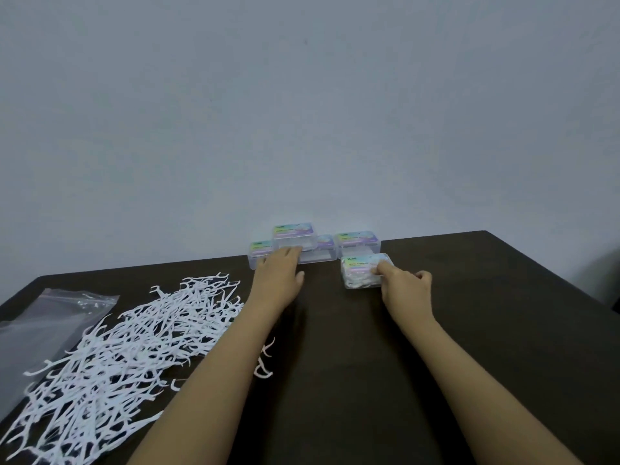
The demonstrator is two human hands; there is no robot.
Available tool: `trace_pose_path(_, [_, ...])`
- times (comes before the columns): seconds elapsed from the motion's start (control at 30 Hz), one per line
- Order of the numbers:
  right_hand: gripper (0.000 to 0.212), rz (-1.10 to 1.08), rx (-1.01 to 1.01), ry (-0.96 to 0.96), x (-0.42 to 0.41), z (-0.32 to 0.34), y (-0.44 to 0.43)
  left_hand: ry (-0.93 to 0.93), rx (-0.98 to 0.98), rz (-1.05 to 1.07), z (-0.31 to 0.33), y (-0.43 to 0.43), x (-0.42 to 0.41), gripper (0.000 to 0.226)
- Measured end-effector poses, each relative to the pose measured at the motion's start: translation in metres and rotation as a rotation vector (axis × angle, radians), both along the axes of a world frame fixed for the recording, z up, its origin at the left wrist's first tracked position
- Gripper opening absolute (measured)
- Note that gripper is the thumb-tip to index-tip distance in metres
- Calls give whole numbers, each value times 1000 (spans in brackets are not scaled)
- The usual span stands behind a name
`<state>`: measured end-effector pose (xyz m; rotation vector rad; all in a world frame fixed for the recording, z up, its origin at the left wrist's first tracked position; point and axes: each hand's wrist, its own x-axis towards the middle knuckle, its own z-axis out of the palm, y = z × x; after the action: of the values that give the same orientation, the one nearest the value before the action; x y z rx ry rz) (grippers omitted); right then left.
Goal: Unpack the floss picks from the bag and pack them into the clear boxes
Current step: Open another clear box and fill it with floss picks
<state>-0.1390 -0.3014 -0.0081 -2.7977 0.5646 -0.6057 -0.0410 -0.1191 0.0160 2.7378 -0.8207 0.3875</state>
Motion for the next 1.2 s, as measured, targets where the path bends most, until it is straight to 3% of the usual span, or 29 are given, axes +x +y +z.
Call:
trace_pose_path(0.17, [31, -41, 10, -6, 21, -1, -9, -56, -47, 80, 4, -23, 41, 57])
trace_pose_path(0.37, [27, -35, 35, -72, 39, -10, -21, 16, 5, 132, 1, -38, 81, 56])
trace_pose_path(0.63, [29, -29, -15, -125, 45, -16, -25, 116, -398, 54, -15, -37, 89, 46])
trace_pose_path(0.77, [32, -77, -230, -17, 45, -22, -24, 97, -489, 35, -12, -30, 68, 43])
trace_pose_path(0.9, [50, -168, -297, -131, 39, -20, -17, 152, -551, -23, -11, -17, 36, 44])
trace_pose_path(1.03, [34, 7, -270, -281, 21, -17, -2, 219, -602, -59, -10, -6, -3, 46])
trace_pose_path(1.2, [45, 336, -161, -329, -11, -18, 22, 271, -598, -68, -17, 1, -46, 48])
